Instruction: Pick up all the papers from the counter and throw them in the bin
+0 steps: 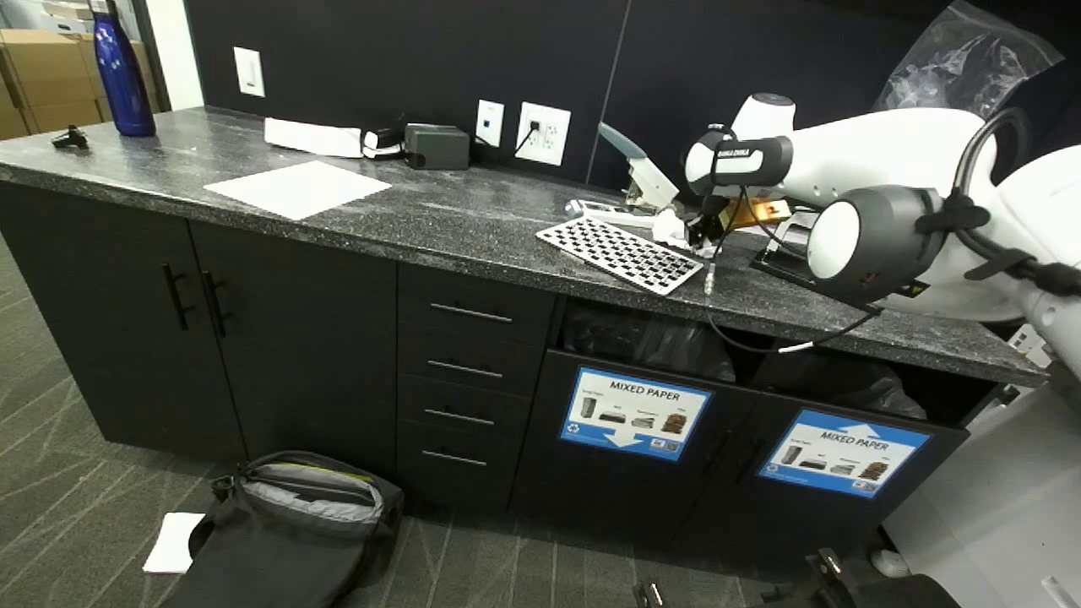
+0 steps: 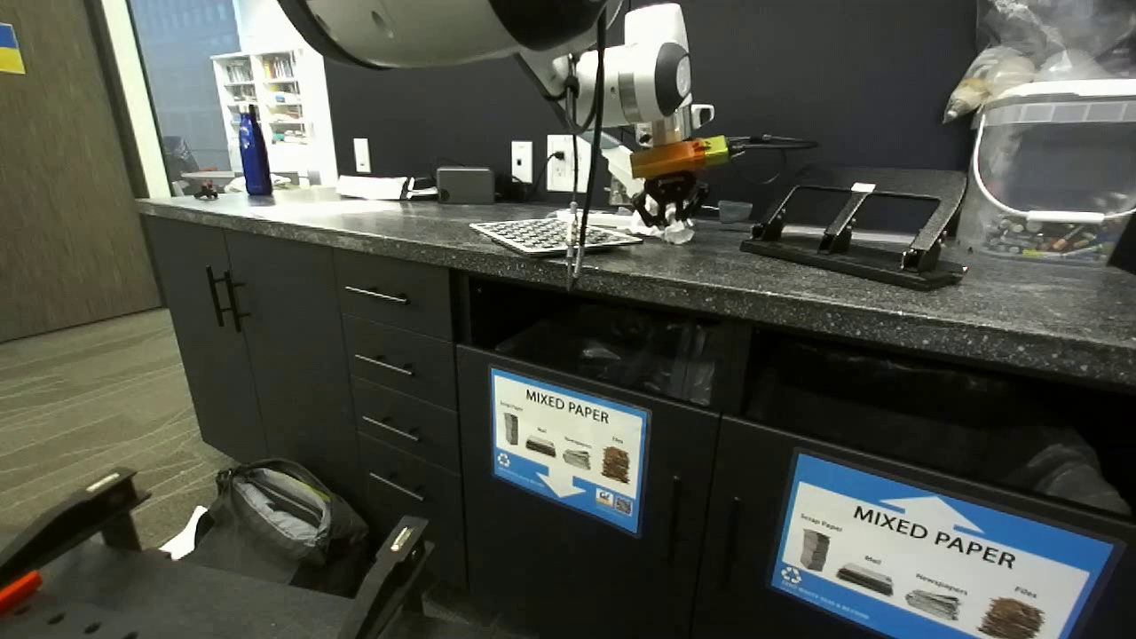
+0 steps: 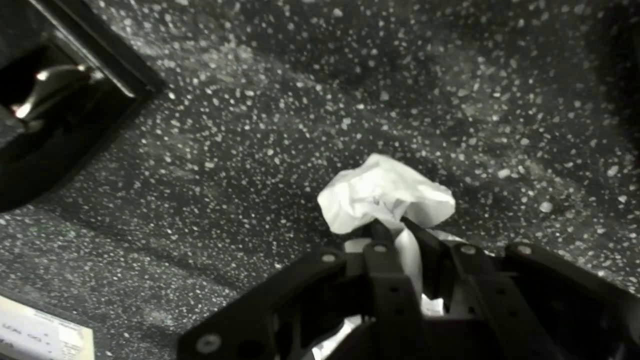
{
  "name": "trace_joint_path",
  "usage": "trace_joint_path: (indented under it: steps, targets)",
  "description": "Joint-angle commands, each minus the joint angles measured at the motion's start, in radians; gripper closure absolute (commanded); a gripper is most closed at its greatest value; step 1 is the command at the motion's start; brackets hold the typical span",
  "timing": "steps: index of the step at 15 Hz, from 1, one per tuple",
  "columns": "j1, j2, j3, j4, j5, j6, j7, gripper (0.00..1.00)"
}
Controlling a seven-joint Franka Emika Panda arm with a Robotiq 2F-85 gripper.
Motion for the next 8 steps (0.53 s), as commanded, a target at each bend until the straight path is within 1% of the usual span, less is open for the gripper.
trace_joint_path:
  steps: [1,2,5,8]
  targets:
    - [0.036,-0.008,-0.082,0.011,-0.060,-0.036,0.114,0.92]
    - [0.044,-0.020,-0.099,0.003,-0.072,-0.057,0.140,0.92]
    - [0.061,-0.068,-0.121,-0.024,-0.083,-0.166,0.174,0.92]
    - [0.074,-0.132,-0.097,-0.047,-0.063,-0.354,0.150,0.92]
